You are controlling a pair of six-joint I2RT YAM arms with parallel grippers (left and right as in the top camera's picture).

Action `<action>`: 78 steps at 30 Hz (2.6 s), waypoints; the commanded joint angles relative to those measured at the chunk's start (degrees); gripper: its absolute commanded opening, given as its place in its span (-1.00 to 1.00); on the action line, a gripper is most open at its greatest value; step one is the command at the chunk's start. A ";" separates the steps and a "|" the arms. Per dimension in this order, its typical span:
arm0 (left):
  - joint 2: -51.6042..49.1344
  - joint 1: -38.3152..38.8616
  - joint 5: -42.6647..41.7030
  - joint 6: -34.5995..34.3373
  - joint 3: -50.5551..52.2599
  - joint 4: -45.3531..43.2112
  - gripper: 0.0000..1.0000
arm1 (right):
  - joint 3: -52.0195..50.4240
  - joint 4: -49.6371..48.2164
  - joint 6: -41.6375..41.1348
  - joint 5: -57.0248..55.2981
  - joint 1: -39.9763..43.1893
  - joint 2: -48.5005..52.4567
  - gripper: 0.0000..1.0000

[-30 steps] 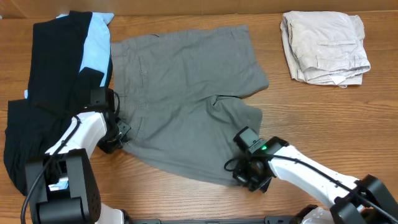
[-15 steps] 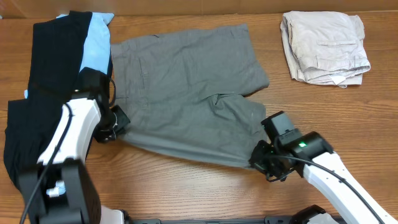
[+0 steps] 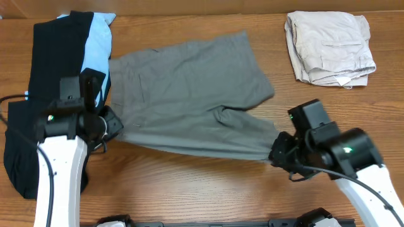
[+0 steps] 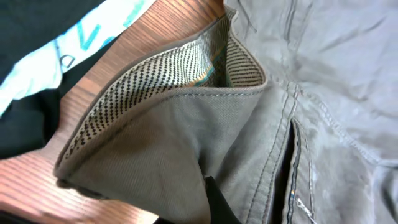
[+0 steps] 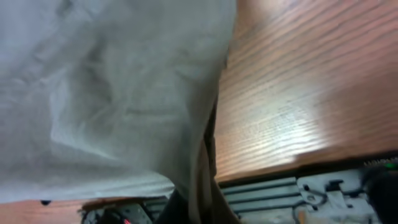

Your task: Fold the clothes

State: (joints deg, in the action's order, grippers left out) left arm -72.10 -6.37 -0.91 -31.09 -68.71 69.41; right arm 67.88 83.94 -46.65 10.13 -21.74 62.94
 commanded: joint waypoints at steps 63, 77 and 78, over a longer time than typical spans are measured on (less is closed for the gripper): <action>-36.85 0.81 9.66 -6.93 -0.98 -66.62 1.00 | 13.79 -73.22 27.19 -8.11 13.86 53.24 1.00; -36.11 0.83 -6.43 15.69 -20.57 -29.27 1.00 | 23.21 -43.39 30.64 -0.24 12.39 47.78 1.00; -36.11 0.83 -6.62 16.50 -21.40 -26.58 1.00 | 22.62 -41.94 31.10 0.28 12.07 47.93 0.93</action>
State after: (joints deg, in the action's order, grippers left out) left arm -108.88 -5.50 -2.42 -22.55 -86.32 38.46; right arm 89.97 40.14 -17.80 7.18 -8.67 112.40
